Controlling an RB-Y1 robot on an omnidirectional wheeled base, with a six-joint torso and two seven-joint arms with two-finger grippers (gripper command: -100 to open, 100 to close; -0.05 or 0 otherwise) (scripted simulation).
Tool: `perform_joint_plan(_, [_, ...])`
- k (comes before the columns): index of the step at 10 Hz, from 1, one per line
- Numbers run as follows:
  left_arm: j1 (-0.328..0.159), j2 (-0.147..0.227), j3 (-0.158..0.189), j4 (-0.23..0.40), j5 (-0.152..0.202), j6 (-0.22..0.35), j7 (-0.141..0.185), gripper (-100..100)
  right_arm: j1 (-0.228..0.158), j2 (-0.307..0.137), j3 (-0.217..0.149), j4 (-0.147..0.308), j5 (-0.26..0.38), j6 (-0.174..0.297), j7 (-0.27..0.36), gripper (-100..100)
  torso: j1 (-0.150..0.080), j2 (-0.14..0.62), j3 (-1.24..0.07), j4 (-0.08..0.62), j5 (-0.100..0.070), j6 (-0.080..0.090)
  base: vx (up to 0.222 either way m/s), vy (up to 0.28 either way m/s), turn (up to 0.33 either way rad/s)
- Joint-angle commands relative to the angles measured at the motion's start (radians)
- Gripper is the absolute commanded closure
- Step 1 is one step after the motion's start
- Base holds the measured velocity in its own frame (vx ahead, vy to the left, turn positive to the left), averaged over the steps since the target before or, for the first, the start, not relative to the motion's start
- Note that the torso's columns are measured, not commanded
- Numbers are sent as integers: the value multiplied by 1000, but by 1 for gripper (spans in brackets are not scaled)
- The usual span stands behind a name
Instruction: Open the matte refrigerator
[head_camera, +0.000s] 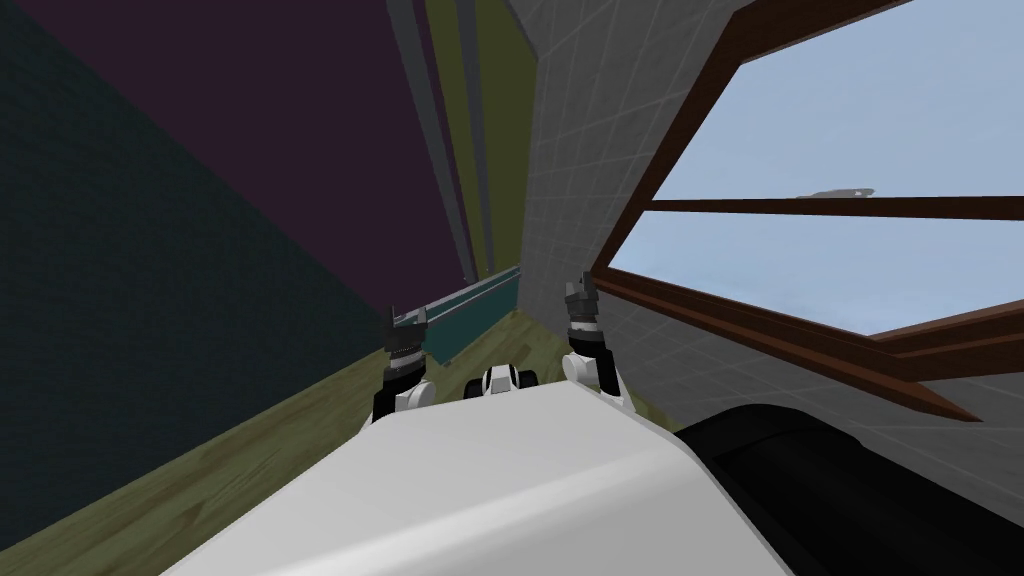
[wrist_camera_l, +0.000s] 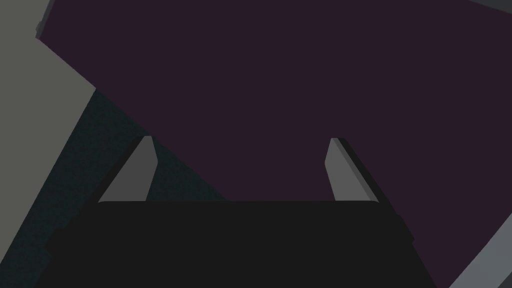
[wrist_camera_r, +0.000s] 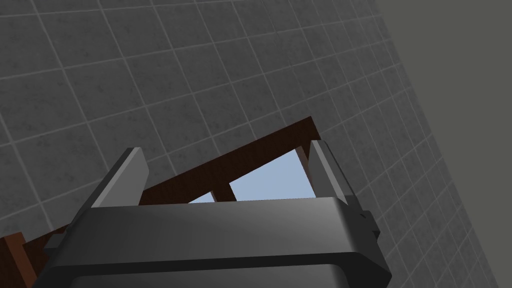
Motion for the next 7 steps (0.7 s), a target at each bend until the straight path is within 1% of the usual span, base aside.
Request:
perform_joint_plan(1, [-21,15,-4,77,58,-44,29,-100,0,0,0,0,0,0,0,0,-1,-2,-1,0,0,0,156,-67,-98])
perform_joint_plan(5, [-55,42,-12,205,147,-102,70,-100,0,0,0,0,0,0,0,0,-2,1,0,0,-1,0,147,-74,-101])
perform_joint_plan(6, [-55,42,-12,210,147,-102,70,-100,0,0,0,0,0,0,0,0,-1,1,1,0,0,0,92,-41,-35])
perform_joint_plan(7, [-64,50,-14,244,170,-116,80,-100,0,0,0,0,0,0,0,0,1,3,2,1,0,0,80,-30,-58])
